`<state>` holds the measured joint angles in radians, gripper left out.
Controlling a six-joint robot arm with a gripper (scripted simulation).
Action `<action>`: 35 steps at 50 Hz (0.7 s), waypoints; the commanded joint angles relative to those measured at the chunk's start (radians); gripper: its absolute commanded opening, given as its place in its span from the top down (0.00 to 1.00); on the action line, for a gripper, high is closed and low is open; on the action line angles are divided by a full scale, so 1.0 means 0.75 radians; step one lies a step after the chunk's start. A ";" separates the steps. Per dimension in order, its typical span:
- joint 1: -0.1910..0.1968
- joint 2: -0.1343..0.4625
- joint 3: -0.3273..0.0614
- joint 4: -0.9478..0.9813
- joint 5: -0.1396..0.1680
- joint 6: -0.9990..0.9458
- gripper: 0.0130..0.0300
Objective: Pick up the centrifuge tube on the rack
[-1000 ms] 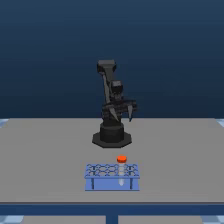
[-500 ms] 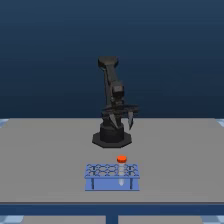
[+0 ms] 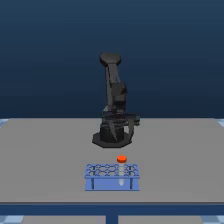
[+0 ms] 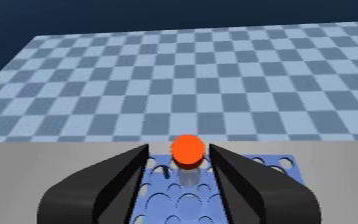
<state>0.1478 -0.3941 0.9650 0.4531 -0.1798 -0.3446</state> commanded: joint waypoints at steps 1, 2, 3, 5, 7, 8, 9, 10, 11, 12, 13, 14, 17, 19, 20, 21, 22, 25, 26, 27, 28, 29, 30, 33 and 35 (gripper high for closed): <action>-0.001 0.054 -0.043 0.110 0.014 -0.139 0.00; -0.001 0.054 -0.043 0.110 0.014 -0.139 0.00; -0.002 0.077 -0.060 0.162 0.018 -0.192 0.00; -0.002 0.077 -0.060 0.162 0.018 -0.192 0.00; -0.002 0.097 -0.077 0.214 0.021 -0.245 0.00; -0.002 0.115 -0.092 0.264 0.024 -0.297 0.00; -0.002 0.115 -0.092 0.264 0.024 -0.297 0.00; -0.002 0.115 -0.092 0.264 0.024 -0.297 0.00; -0.002 0.131 -0.106 0.312 0.026 -0.346 0.00; -0.002 0.131 -0.106 0.312 0.026 -0.346 0.00; -0.002 0.146 -0.119 0.359 0.029 -0.393 0.00; -0.002 0.146 -0.119 0.359 0.029 -0.393 0.00; -0.002 0.159 -0.131 0.403 0.031 -0.438 0.00; -0.003 0.172 -0.142 0.446 0.033 -0.482 0.00; -0.003 0.172 -0.142 0.446 0.033 -0.482 0.00; -0.003 0.185 -0.153 0.487 0.035 -0.524 0.00; -0.003 0.185 -0.153 0.487 0.035 -0.524 0.00; -0.003 0.196 -0.163 0.526 0.036 -0.563 0.00; -0.003 0.207 -0.173 0.563 0.038 -0.600 0.00; -0.003 0.207 -0.173 0.563 0.038 -0.600 0.00; -0.003 0.216 -0.182 0.597 0.039 -0.635 0.00; -0.003 0.216 -0.182 0.597 0.039 -0.635 0.00; -0.003 0.216 -0.182 0.597 0.039 -0.635 0.00; -0.003 0.234 -0.197 0.657 0.041 -0.696 0.00; -0.003 0.234 -0.197 0.657 0.041 -0.696 0.00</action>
<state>0.1455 -0.2225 0.8213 0.9267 -0.1518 -0.8310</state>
